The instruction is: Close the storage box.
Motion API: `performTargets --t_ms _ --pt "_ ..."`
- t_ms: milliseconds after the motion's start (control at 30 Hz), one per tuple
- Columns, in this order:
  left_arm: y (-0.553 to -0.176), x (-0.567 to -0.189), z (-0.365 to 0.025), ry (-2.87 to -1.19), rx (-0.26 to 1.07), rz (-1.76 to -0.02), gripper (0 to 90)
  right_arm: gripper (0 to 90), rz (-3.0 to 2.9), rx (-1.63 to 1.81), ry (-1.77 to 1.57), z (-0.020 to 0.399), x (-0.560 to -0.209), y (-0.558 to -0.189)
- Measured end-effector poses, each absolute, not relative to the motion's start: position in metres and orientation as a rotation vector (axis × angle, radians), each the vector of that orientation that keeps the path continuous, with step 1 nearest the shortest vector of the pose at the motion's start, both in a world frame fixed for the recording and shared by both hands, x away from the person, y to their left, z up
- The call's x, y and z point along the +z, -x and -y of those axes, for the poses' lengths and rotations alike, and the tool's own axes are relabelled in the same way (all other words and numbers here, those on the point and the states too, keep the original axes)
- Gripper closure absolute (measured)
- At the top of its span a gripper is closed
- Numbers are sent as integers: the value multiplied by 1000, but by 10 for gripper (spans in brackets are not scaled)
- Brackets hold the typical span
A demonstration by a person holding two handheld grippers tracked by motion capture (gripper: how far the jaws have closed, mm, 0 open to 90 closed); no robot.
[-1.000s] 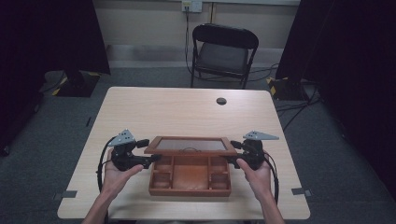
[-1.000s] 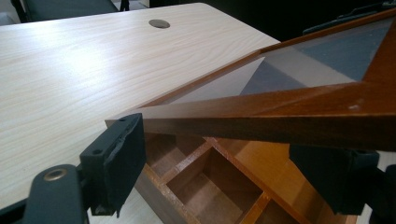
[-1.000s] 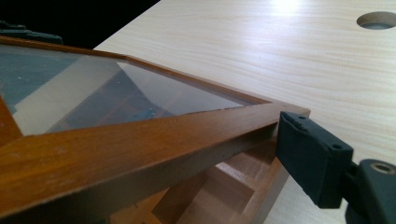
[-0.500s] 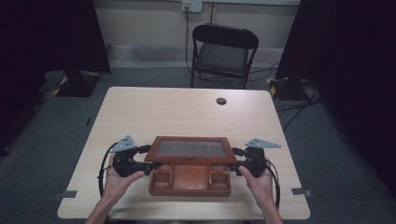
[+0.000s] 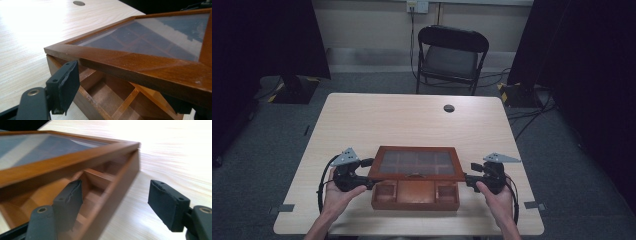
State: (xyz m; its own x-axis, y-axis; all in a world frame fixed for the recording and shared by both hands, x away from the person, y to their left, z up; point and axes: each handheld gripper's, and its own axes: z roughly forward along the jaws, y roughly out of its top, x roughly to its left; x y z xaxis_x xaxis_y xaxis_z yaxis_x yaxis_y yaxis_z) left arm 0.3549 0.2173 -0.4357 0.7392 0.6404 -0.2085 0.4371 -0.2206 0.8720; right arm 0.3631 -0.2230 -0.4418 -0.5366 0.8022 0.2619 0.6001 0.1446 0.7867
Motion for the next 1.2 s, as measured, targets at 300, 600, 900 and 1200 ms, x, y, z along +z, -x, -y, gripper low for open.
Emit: performTargets --t_ms 300,600,900,1200 --pt "-355 -441 -216 -1873 253 -840 193 302 -2154 1286 -1400 243 -415 -375" --pt "-354 -446 -215 -1903 264 -842 182 315 -2255 1474 -1182 205 -377 -373" --pt "-354 -450 -218 -1906 250 -857 170 514 -2502 1505 -925 152 -358 -366" --pt "-354 -450 -218 -1907 248 -855 170 688 -2768 1470 -660 109 -355 -365"
